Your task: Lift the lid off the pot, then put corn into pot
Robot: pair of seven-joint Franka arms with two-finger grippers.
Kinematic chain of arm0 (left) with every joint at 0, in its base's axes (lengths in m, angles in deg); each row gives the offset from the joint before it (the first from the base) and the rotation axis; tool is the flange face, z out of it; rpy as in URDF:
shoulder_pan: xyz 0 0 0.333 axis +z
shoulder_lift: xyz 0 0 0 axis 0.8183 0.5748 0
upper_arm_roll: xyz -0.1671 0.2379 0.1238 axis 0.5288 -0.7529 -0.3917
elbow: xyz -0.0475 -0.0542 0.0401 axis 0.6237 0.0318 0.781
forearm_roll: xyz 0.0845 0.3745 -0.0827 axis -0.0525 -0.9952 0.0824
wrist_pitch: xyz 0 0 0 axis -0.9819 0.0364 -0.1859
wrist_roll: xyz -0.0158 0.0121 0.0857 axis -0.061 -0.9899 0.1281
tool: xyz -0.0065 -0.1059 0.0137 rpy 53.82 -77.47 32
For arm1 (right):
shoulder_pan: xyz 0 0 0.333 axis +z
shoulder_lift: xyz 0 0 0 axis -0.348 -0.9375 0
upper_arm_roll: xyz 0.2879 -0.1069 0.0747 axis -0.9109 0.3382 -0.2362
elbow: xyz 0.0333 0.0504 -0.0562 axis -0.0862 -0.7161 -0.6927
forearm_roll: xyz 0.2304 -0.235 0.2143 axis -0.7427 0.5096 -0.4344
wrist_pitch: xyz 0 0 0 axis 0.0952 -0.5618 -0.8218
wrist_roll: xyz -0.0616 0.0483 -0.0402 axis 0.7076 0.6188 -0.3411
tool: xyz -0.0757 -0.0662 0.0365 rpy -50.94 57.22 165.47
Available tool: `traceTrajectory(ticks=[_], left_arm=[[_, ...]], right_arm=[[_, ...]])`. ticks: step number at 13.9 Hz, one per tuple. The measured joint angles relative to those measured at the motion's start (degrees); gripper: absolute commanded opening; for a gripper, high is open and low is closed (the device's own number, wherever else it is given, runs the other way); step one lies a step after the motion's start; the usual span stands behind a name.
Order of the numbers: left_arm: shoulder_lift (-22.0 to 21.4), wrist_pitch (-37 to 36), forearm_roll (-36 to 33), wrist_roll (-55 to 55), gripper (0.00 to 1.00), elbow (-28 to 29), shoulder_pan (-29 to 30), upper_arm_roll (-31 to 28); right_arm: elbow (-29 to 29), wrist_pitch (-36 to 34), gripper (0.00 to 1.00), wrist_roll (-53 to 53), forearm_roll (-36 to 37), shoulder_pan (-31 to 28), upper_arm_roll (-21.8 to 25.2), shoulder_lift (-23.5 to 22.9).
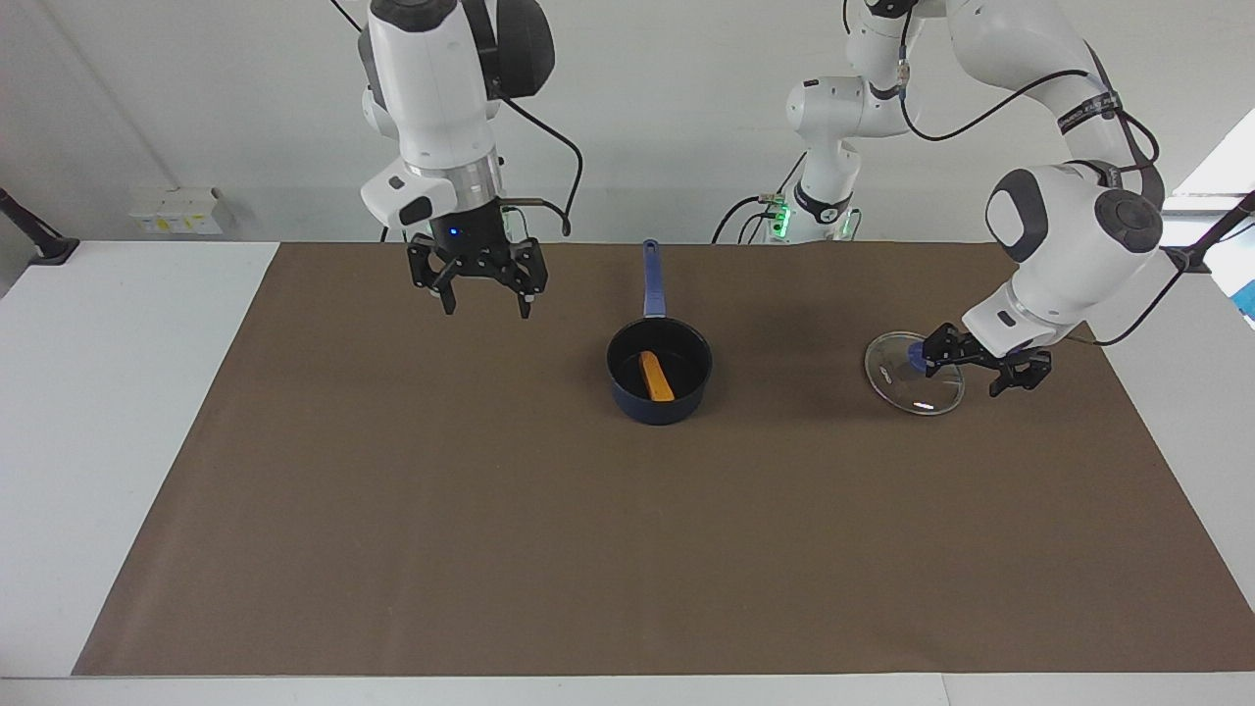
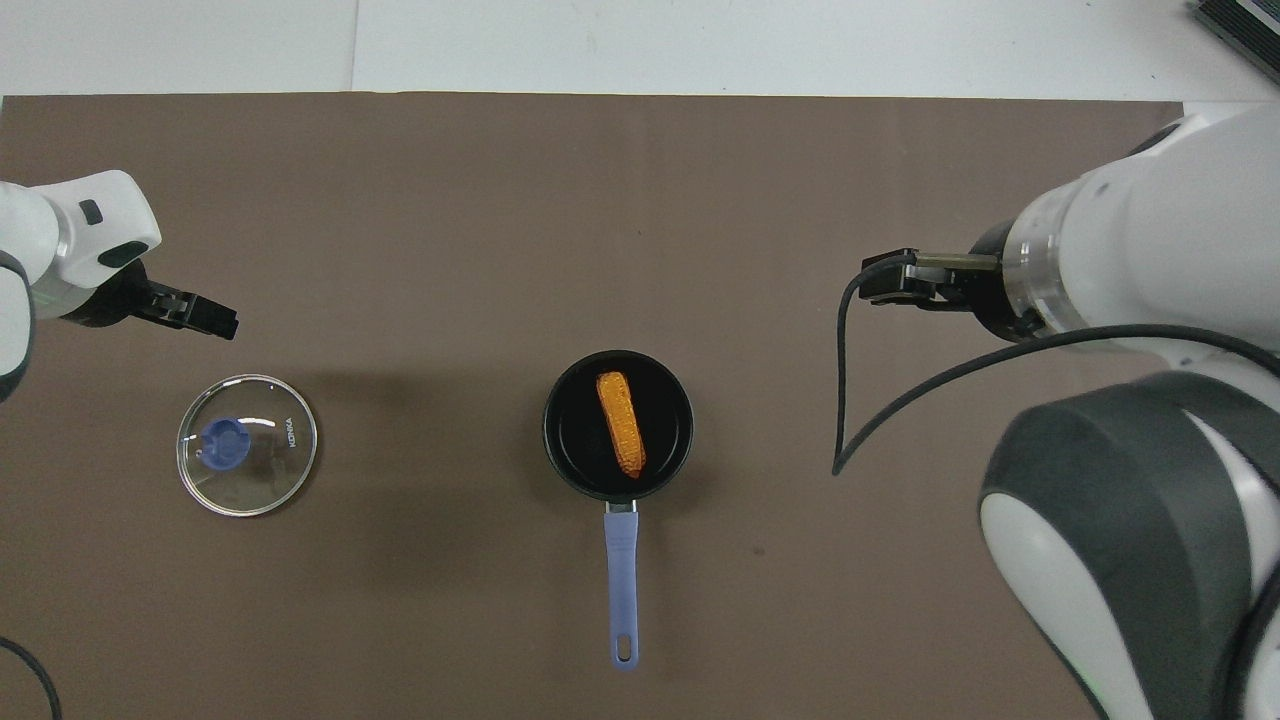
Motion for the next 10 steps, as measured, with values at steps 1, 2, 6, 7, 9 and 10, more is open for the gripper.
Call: traceTrajectory(ticks=[1, 2, 6, 7, 9, 10], left_arm=[[0.00, -0.10, 0.03, -3.62, 1.00, -0.69, -0.01, 0.68], [-0.03, -0.21, 0.05, -6.96, 1.00, -1.55, -0.01, 1.31], [-0.24, -6.42, 0.08, -12.39, 1.00, -7.78, -0.01, 1.97], [-0.27, -8.66, 0.08, -12.60, 1.00, -9.71, -0.01, 1.95], [-0.34, -13.83, 0.08, -12.77, 1.00, -12.74, 0.00, 1.83], [-0.36, -16.37, 0.04, -12.77, 1.00, -14.06, 0.02, 1.74]], right_arm=[[0.93, -1.79, 1.00, 0.00, 0.00, -0.88, -0.01, 0.48], [2.00, -3.66, 1.00, 0.20, 0.00, -2.33, -0.02, 0.98], [3.57, -9.13, 1.00, 4.54, -0.16, -8.78, 0.08, 4.33], [3.61, -10.08, 1.00, 5.40, -0.23, -10.29, 0.07, 5.21], [3.61, -11.59, 1.00, 9.12, -0.29, -13.57, 0.42, 6.60], [3.60, -12.05, 1.00, 11.67, -0.31, -14.58, 1.24, 6.99]])
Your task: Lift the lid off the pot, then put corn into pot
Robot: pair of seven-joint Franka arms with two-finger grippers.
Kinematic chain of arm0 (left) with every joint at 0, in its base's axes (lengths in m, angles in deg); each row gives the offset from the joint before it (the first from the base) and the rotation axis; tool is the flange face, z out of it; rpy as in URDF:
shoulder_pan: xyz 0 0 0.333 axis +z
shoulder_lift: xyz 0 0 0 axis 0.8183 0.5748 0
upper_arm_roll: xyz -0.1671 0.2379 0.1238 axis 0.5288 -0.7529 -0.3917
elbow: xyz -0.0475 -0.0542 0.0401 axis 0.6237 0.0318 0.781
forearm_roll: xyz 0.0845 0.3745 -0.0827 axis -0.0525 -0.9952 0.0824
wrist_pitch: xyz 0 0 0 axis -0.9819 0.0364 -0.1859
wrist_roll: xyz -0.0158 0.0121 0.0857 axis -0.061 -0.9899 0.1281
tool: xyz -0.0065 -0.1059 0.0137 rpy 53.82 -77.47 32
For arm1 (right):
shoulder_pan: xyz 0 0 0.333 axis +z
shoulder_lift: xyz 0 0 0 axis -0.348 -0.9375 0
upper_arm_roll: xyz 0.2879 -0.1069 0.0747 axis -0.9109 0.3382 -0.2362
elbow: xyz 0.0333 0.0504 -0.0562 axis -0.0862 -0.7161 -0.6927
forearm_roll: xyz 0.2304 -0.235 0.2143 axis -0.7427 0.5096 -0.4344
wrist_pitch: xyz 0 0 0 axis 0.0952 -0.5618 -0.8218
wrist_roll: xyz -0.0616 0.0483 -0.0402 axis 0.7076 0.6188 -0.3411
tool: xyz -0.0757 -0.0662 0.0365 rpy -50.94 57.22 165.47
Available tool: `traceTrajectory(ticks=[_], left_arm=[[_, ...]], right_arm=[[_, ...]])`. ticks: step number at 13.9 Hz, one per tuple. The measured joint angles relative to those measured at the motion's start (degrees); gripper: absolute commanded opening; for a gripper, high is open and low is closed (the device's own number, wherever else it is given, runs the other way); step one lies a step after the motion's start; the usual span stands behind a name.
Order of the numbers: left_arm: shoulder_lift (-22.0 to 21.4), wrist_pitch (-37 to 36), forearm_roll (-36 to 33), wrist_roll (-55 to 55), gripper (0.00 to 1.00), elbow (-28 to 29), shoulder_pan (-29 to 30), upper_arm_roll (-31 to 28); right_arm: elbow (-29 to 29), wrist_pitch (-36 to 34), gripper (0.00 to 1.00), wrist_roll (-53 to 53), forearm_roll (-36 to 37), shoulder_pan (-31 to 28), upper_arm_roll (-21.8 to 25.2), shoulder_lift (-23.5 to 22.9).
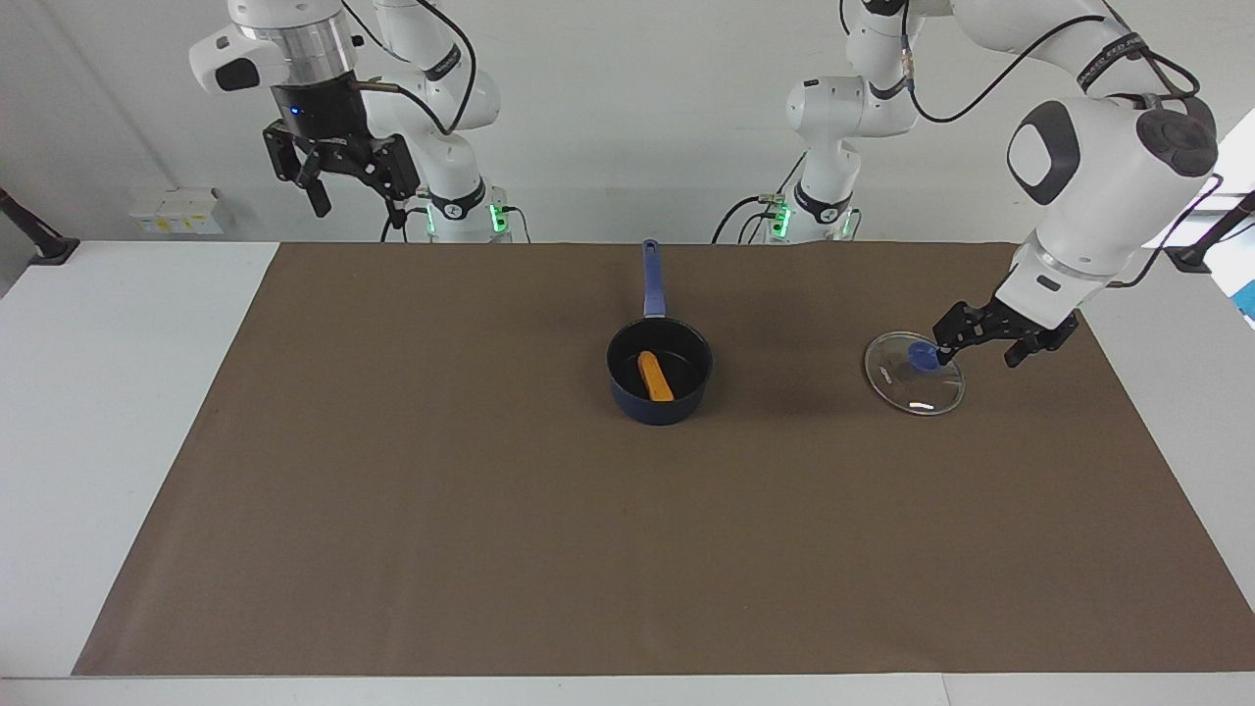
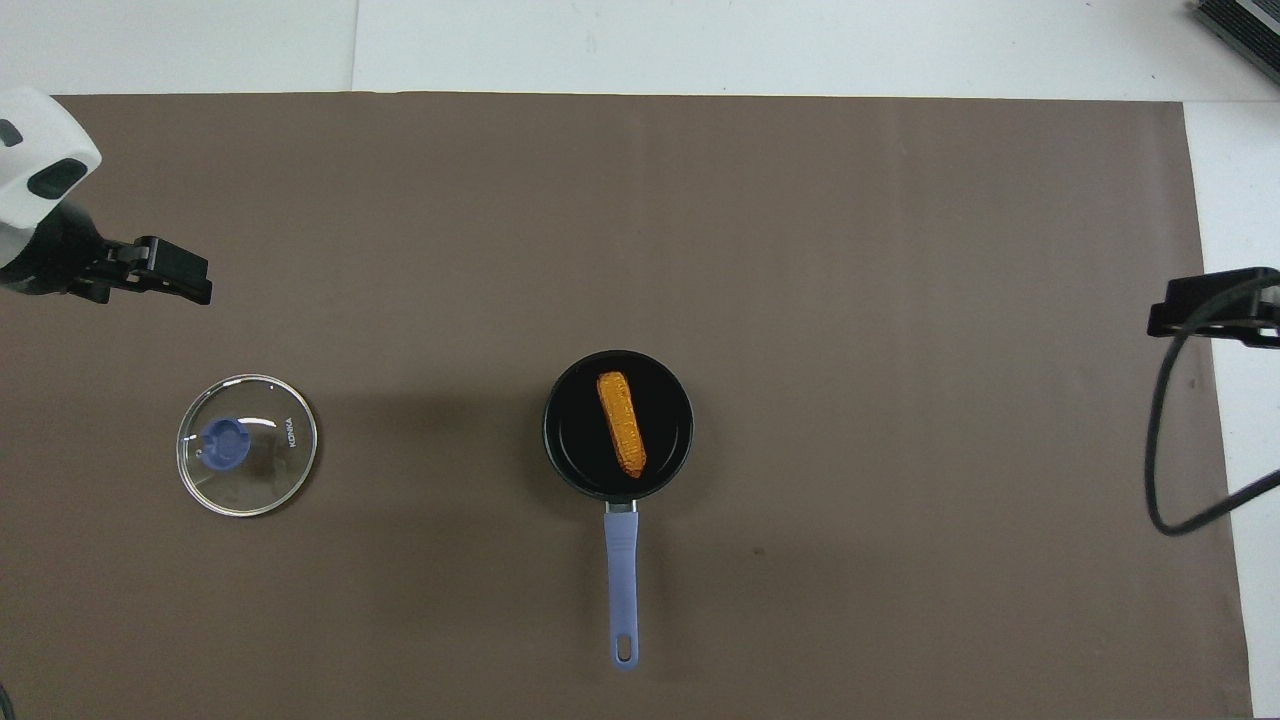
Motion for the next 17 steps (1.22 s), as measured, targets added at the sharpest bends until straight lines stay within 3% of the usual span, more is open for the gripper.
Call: traceTrajectory(ticks=[3, 7, 17], left_arm=[[-0.45, -4.93, -0.26, 0.01, 1.00, -2.73, 0.00, -0.05], [-4.40, -8.39, -0.75, 0.06, 1.00, -2.24, 0.00, -0.01], [-6.82, -10.57, -0.76, -3.67, 1.00, -0.99, 0.00, 0.06]], right_arm=[[-0.62, -0.30, 1.00, 6.13, -0.06, -0.86, 2.44, 0.36], [-4.19, -0.29, 1.00, 8.63, -0.08, -0.77, 2.45, -0.18], [-8.22, -0.08, 1.00, 8.65, -2.55, -0.69, 2.50, -0.28]])
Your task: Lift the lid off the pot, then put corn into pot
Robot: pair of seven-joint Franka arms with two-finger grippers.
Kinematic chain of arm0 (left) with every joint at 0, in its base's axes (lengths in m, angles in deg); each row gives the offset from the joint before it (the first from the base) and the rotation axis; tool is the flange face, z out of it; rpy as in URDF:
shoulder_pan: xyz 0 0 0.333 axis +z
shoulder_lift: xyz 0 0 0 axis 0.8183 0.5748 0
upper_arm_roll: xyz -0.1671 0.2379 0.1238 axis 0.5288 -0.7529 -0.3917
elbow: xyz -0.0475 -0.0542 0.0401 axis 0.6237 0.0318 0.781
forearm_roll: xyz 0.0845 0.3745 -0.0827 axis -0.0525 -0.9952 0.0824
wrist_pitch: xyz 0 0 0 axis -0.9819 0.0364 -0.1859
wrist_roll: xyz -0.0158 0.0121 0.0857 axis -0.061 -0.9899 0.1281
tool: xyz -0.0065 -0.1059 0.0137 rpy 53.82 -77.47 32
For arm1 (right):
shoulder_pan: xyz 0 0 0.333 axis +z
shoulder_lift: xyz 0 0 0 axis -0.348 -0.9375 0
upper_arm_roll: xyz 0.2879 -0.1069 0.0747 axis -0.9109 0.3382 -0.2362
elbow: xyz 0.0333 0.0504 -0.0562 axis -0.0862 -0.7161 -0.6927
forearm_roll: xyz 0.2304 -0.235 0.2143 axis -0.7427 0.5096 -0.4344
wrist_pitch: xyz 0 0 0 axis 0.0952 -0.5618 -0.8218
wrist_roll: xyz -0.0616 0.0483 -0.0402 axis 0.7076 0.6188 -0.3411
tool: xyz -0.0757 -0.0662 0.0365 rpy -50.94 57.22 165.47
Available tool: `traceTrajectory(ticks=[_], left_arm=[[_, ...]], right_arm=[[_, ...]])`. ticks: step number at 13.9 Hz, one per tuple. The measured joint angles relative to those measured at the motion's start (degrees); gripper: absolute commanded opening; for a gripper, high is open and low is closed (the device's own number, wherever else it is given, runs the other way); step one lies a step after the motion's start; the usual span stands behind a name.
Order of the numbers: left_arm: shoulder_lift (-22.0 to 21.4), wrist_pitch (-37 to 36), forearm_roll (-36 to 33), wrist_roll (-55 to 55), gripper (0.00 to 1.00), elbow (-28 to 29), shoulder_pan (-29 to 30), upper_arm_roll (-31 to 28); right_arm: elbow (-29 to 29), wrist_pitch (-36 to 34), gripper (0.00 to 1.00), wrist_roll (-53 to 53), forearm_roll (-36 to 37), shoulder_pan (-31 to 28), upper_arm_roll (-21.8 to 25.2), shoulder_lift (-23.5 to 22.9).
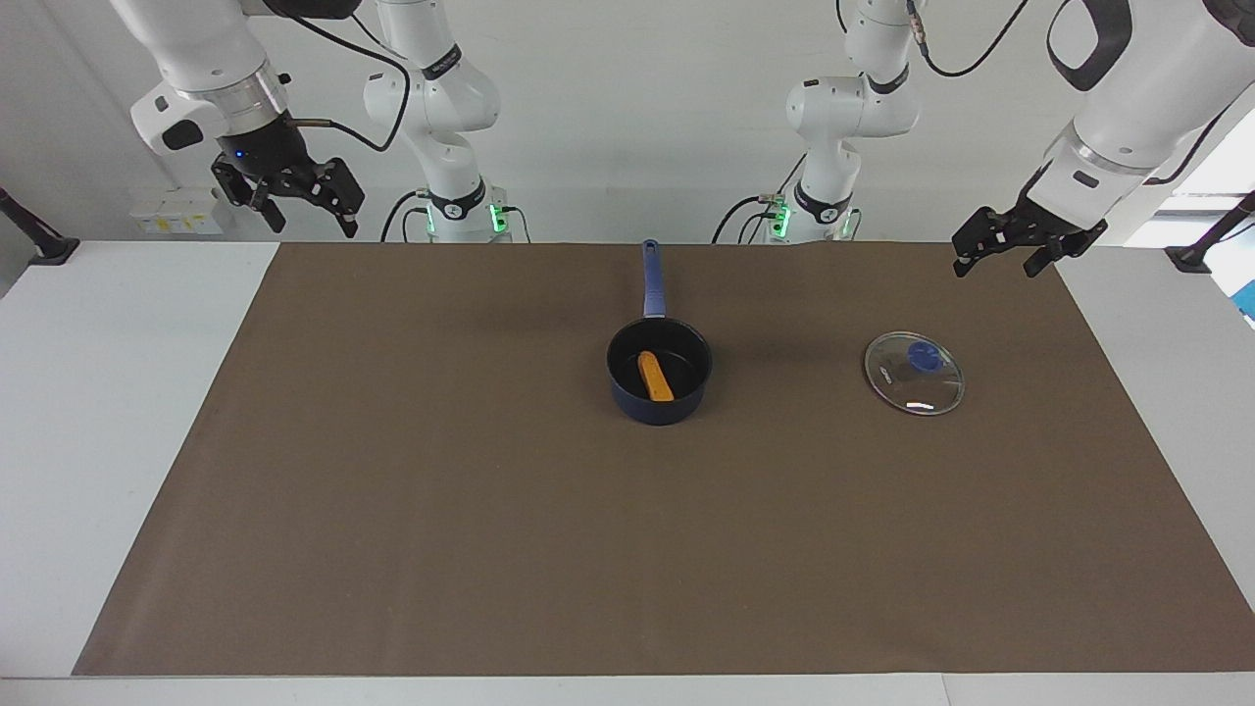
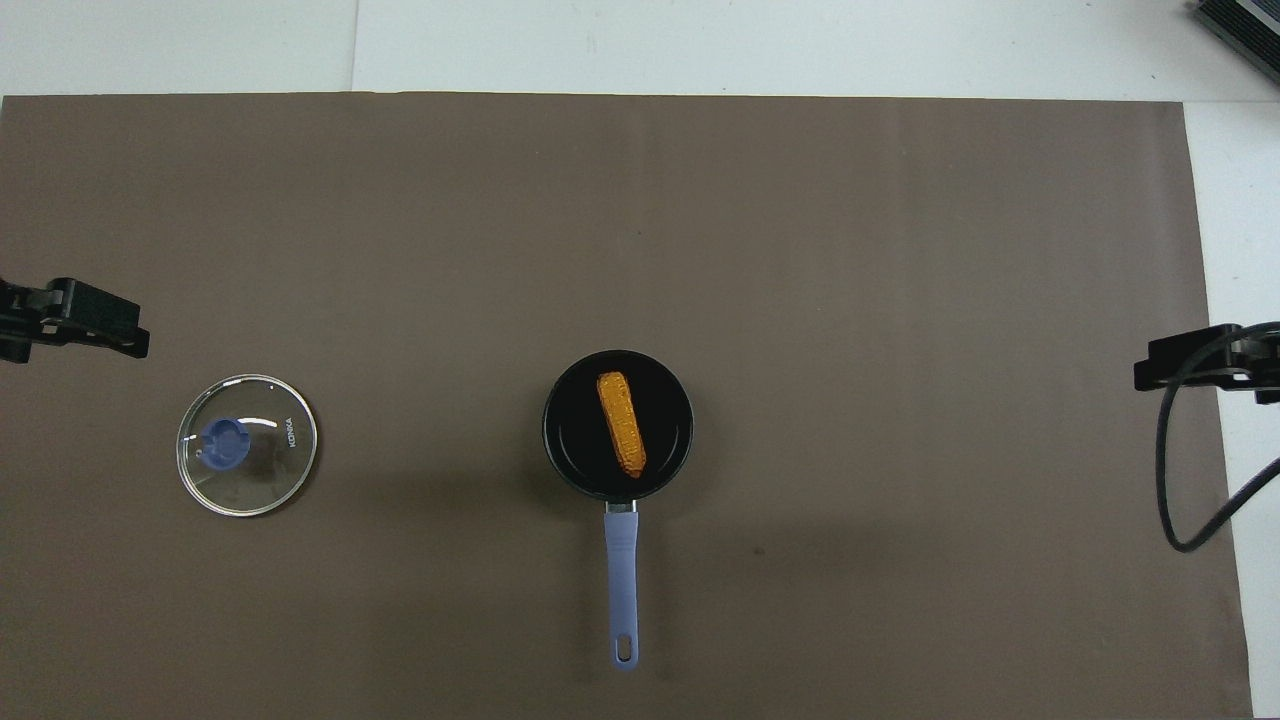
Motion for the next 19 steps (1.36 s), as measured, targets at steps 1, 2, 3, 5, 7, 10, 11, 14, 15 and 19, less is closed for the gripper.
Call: traceTrajectory(ticks=[1, 2, 3, 5, 7, 10, 11, 14, 15, 19], left_arm=[[-0.29, -0.64, 0.00, 0.06, 1.00, -0.03, 0.00, 0.01], [-0.56, -0.97, 0.00, 0.10, 1.00, -0.07, 0.00, 0.03], [-0.78, -1.41, 0.00, 0.12, 1.00, -0.16, 0.00, 0.04], [-0.92, -3.04, 0.00, 0.14, 1.00, -0.54, 0.00, 0.05], [-1.05, -3.85, 0.00, 0.14, 1.00, -1.34, 0.00, 0.05], [-1.68, -4.14, 0.00, 0.17, 1.00, -1.62, 0.00, 0.07], [-1.88, -4.14, 0.00, 0.20, 1.00, -1.62, 0.00, 0.07], [-2.05, -4.14, 0.00, 0.26, 1.00, -1.62, 0.00, 0.07], [-2.05, -4.14, 0.00, 0.26, 1.00, -1.62, 0.00, 0.07], [-2.05, -4.14, 0.00, 0.26, 1.00, -1.62, 0.00, 0.07]], right_arm=[[0.00, -0.01, 1.00, 0.02, 0.00, -0.03, 0.05, 0.00], [0.00, -0.02, 1.00, 0.04, 0.00, 0.05, 0.05, 0.00], [0.00, -0.02, 1.00, 0.07, 0.01, 0.49, 0.12, 0.00], [0.05, -0.02, 1.00, 0.07, 0.10, 2.25, 0.86, 0.00], [0.58, -0.07, 1.00, 0.07, 0.12, 2.95, 1.72, 0.00], [1.80, -0.91, 1.00, 0.07, 0.12, 3.08, 2.28, 0.01], [1.82, -0.94, 1.00, 0.08, 0.11, 3.15, 2.31, 0.01], [1.82, -0.95, 1.00, 0.08, 0.11, 4.03, 2.44, 0.00], [1.82, -0.95, 1.00, 0.08, 0.11, 4.36, 2.56, 0.00], [1.77, -0.95, 1.00, 0.07, 0.11, 4.42, 2.81, -0.07]])
